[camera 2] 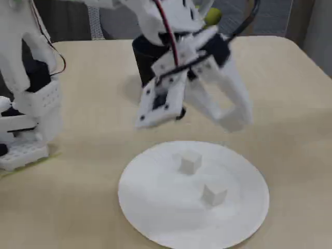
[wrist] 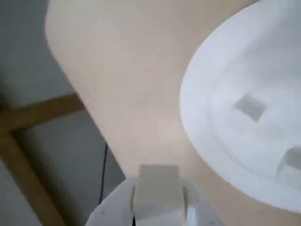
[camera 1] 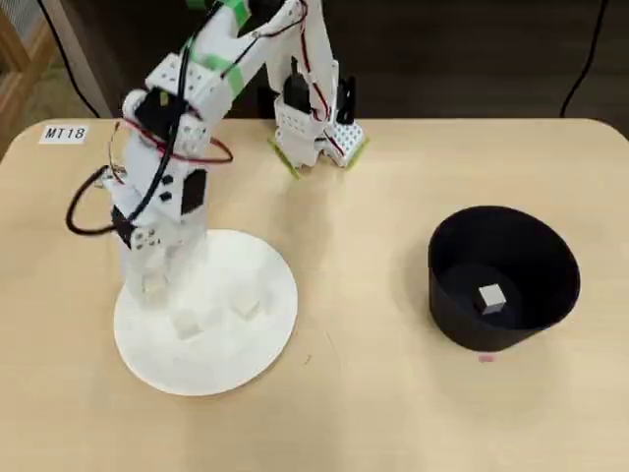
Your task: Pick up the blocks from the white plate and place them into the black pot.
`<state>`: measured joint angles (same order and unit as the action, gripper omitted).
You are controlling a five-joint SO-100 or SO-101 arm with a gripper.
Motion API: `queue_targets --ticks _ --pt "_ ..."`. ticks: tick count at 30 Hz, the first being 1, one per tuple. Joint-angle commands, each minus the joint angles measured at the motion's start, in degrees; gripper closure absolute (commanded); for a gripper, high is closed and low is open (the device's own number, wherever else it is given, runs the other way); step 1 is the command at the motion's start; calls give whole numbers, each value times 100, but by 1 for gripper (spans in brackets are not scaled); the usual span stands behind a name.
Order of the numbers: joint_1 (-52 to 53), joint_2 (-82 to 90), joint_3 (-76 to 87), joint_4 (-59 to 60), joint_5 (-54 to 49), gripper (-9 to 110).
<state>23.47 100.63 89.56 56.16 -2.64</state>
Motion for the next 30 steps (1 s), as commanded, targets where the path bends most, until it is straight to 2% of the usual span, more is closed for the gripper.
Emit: queue_targets --ticks 1,7,14,19,30 --pt "-1090 1011 -88 246 -606 104" --pt "-3498 1740 237 343 -879 104" --pt "-5238 2830 2505 -1389 -352 104" --pt "-5827 2522 3313 -2373 -387 104" --pt "-6161 1740 3357 -2944 -448 104"
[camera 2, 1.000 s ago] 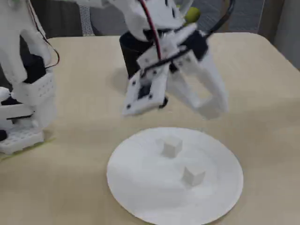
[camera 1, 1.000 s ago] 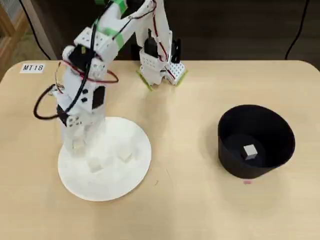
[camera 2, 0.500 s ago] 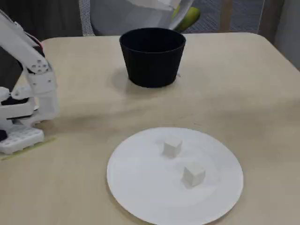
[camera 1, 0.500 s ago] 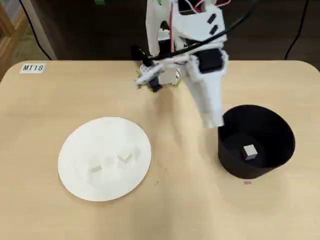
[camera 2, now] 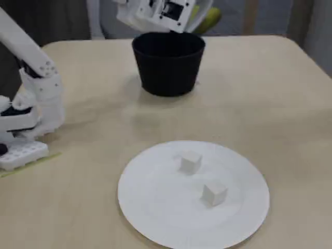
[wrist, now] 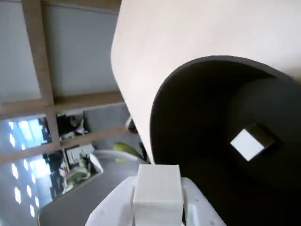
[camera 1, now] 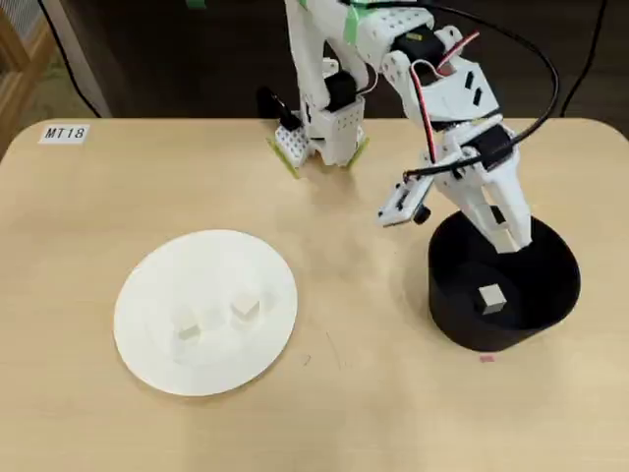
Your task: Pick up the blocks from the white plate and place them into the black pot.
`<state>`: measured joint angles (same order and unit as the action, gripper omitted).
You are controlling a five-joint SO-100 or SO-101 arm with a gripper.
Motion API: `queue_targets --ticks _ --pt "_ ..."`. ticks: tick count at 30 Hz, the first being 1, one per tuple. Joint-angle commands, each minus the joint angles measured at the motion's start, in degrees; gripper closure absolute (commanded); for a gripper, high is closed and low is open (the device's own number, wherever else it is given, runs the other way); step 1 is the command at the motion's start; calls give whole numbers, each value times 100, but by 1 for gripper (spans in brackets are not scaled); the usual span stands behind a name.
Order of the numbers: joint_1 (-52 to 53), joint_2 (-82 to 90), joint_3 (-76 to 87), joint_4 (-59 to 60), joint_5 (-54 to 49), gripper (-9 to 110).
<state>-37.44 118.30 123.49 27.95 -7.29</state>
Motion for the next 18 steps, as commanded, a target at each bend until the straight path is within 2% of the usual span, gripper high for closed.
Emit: queue_targets --ticks 1,4,8,9,15,18 --pt "-79 -53 -35 -132 26 104" --pt "-79 -79 -35 -149 35 103" --pt "-88 -70 -35 -70 -237 77" --pt "-88 -53 -35 -53 -255 74" --pt "62 35 -88 246 -281 71" --pt "264 211 -97 519 -255 82"
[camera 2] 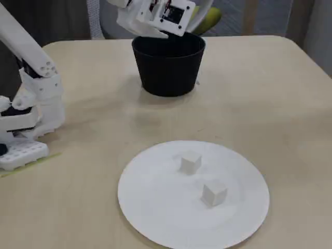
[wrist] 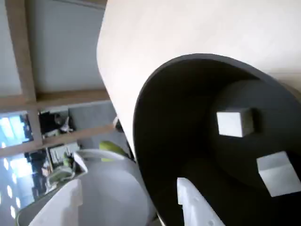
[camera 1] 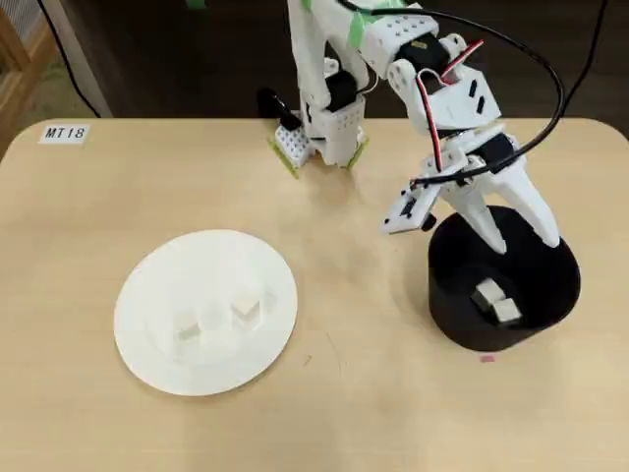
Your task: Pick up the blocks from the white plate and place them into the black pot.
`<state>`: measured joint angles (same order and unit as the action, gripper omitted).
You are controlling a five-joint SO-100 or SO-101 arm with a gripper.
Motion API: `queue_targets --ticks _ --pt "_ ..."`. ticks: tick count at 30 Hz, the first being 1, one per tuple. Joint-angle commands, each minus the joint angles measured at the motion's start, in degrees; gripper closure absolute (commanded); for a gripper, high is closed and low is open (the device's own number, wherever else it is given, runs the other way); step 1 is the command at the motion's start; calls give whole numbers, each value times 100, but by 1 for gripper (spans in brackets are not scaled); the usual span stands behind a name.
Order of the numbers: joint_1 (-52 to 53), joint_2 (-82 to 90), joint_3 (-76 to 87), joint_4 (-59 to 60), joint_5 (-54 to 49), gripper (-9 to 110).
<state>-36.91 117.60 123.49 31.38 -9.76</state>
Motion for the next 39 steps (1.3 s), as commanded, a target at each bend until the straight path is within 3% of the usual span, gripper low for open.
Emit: queue_targets --ticks 1,3,9,16,29,39 --pt "352 404 -123 352 9 88" --pt "782 694 -255 896 -26 103" --pt "2786 1081 -940 2364 -237 104" --pt "4544 35 -1749 2637 1248 104" --pt "5827 -3120 -4816 4184 4201 104" --pt "6337 -3981 -5388 5071 4693 104"
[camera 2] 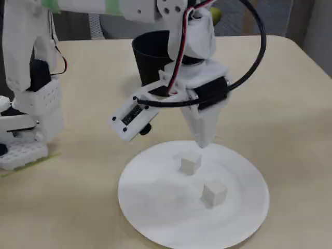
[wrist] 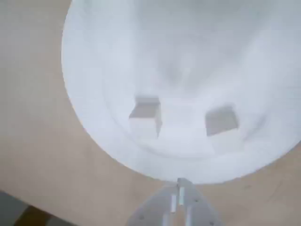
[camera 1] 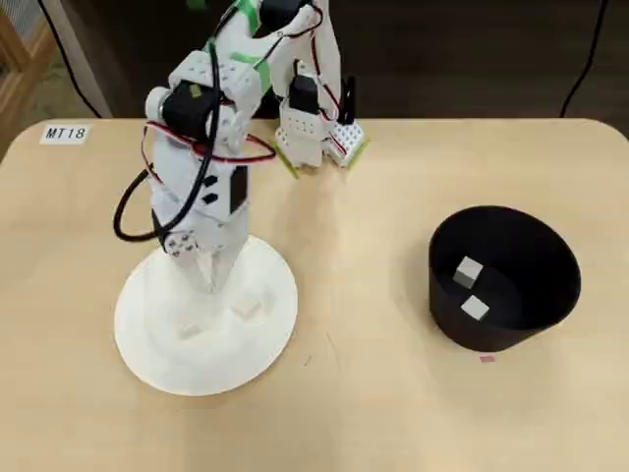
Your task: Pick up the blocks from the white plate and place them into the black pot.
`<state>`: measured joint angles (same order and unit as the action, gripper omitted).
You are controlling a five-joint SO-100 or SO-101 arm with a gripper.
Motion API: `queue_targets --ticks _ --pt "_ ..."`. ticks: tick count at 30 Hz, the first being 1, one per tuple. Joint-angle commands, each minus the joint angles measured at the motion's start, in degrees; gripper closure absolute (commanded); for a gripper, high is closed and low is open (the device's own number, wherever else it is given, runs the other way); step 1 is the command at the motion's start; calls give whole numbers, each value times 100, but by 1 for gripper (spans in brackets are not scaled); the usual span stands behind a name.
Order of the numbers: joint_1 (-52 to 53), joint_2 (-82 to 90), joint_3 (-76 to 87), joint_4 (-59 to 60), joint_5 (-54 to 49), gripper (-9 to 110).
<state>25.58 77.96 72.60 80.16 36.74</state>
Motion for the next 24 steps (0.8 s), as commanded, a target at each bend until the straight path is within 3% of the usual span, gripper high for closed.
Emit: queue_targets --ticks 1,4,8,11,24 --pt "149 -79 -299 237 18 104" --pt "264 -272 -396 431 -132 103" --pt "264 -1090 -1600 1213 -940 79" --pt "229 -1617 -2426 1512 -1371 73" --pt "105 -2092 -2399 1512 -1380 75"
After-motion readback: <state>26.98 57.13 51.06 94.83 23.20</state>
